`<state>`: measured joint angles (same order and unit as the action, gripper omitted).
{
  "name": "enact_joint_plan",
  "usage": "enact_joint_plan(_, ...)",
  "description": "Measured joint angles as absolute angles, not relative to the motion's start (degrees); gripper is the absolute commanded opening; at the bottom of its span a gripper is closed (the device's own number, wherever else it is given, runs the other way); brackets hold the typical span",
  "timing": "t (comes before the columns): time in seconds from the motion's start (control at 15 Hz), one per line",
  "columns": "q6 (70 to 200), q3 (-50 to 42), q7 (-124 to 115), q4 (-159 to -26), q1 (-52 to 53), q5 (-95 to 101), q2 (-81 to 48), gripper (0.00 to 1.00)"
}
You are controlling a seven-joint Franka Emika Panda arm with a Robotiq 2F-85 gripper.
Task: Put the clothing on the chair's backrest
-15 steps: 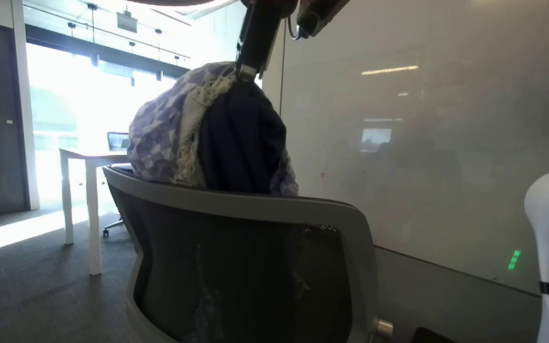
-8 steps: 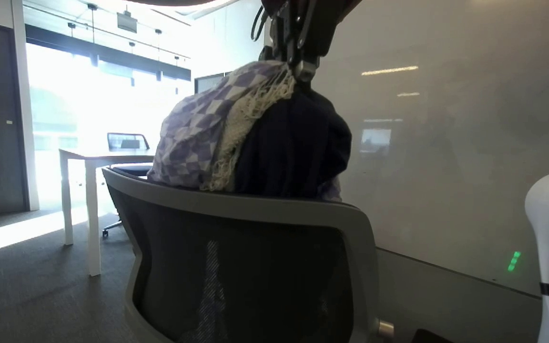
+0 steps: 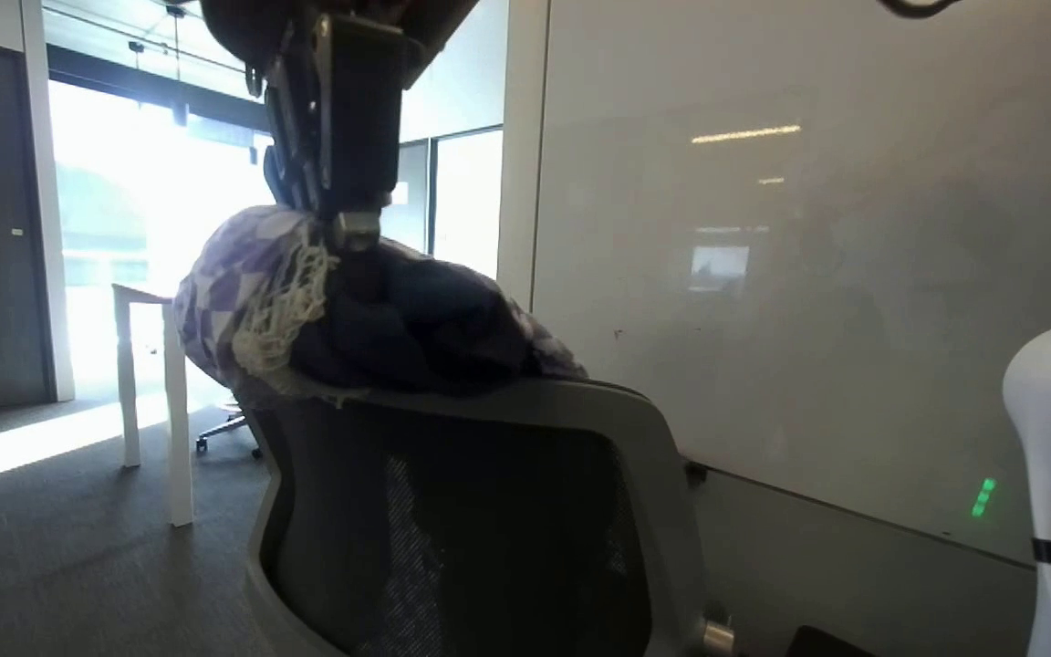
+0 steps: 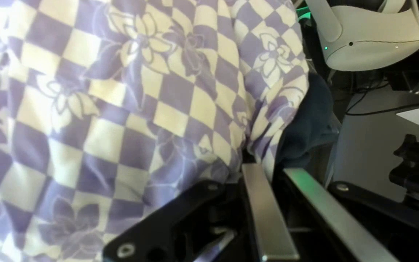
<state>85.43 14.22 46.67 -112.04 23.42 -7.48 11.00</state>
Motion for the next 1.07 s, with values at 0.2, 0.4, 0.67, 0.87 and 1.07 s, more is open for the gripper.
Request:
enact_joint_plan(0.2,85.5,14.8,46.7,-107.5,22.6,-4.3,6.2,0.11)
enact_joint_plan(0.4,84.3,14.7,46.9,-103.3,21.0,-3.9,3.4,0.11)
enact_joint_plan(0.67,81.0,14.7,47.6,-100.2,19.6,-3.2,0.8,0.11)
enact_joint_plan(0.87,80.5,14.8,47.7,-99.1,19.3,-2.7,0.1,0.11)
enact_joint_plan(1.07,85.5,15.7,46.5,-99.8,19.3,-1.9,0.9,0.1)
